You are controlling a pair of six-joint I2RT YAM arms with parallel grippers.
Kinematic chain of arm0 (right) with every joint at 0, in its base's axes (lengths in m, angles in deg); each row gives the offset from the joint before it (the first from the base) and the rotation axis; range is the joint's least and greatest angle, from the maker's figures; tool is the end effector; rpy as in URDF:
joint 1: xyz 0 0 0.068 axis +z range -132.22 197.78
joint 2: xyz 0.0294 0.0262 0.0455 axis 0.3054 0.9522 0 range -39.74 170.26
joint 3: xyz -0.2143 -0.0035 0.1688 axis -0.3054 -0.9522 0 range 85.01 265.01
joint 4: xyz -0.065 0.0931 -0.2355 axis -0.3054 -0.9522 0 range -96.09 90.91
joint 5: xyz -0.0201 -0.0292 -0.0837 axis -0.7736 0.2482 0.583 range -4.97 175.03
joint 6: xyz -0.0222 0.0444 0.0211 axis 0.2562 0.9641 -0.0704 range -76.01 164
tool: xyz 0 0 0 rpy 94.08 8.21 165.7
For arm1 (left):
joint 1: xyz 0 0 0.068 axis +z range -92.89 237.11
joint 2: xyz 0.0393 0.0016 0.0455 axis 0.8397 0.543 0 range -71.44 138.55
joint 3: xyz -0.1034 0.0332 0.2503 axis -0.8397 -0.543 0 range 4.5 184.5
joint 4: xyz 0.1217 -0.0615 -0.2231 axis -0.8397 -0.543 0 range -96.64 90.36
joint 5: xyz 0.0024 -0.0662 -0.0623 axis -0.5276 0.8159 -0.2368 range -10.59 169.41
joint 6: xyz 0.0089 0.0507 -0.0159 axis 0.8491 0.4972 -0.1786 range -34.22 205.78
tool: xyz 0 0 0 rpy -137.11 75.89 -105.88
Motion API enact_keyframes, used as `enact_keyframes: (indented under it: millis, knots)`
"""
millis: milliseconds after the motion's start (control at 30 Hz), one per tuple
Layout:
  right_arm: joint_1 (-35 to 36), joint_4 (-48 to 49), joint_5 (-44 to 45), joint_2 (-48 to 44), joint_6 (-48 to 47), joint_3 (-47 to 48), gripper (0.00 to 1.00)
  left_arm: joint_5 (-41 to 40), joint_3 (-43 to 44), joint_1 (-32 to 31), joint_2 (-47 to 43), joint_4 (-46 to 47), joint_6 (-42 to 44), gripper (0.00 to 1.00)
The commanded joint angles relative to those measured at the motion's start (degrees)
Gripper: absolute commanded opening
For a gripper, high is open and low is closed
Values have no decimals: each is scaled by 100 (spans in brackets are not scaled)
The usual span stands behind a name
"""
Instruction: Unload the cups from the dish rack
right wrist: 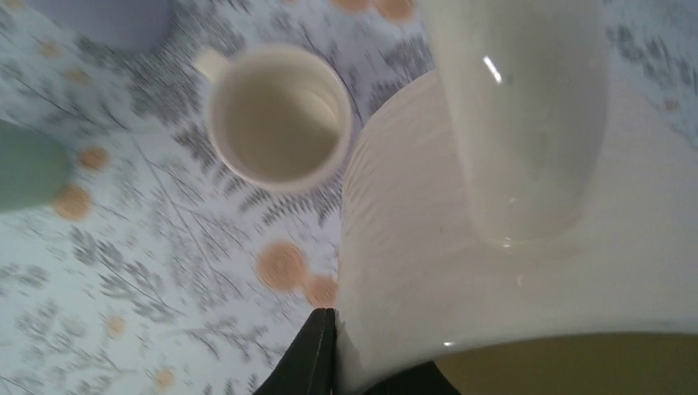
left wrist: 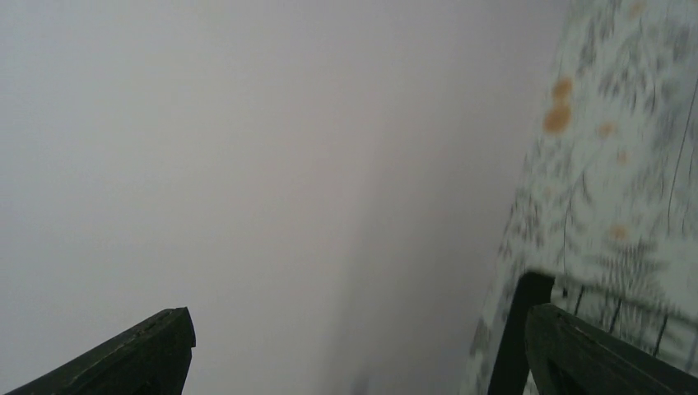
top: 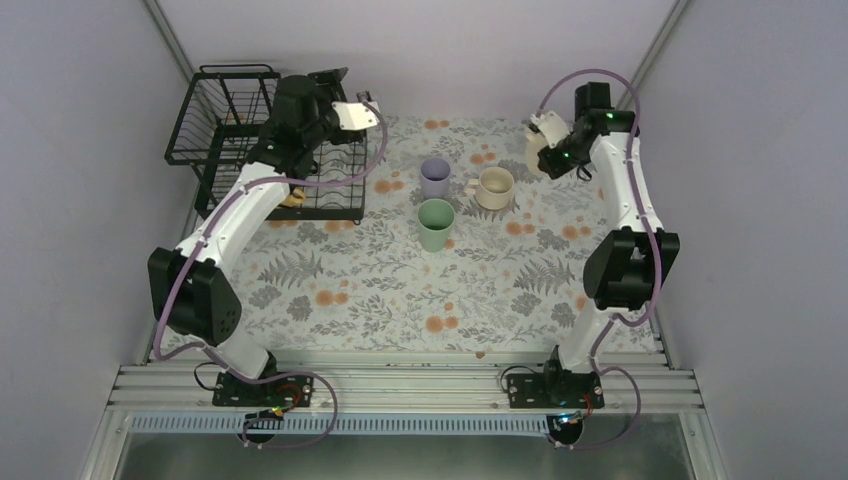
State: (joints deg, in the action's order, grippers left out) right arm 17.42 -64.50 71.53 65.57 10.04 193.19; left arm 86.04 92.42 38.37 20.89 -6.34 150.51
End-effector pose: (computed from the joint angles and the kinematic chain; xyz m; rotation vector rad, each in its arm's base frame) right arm 0.3815 0.0059 0.3440 -0.8278 2.4812 0.1073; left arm 0.3651 -0.1283 0.3973 1.2526 1.2763 0.4788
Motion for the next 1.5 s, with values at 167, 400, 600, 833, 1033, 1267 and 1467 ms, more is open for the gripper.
enact_keyframes:
  millis: [167, 400, 600, 833, 1033, 1267, 1467]
  knots:
    - [-259, -295, 477, 625, -727, -188, 4, -1455, -1005, 176, 91, 323, 1629, 100]
    - [-303, -213, 851, 1180, -654, -85, 4, -1677, -1175, 321, 263, 421, 1731, 100]
    - [-395, -207, 1097, 1479, -705, 13, 4, -1622, -1307, 373, 192, 424, 1764, 100]
    - [-553, -294, 1355, 1713, -785, 115, 4, -1573, -1482, 407, 122, 429, 1833, 100]
    - [-675, -347, 1280, 1783, -843, 268, 6, -1554, -1464, 411, 132, 399, 1809, 100]
    - [-675, -95, 1181, 1725, -867, 146, 12, -1557, -1410, 431, 230, 362, 1774, 100]
    - [-674, 26, 1170, 1674, -845, 115, 24, -1555, -1342, 450, 356, 304, 1731, 100]
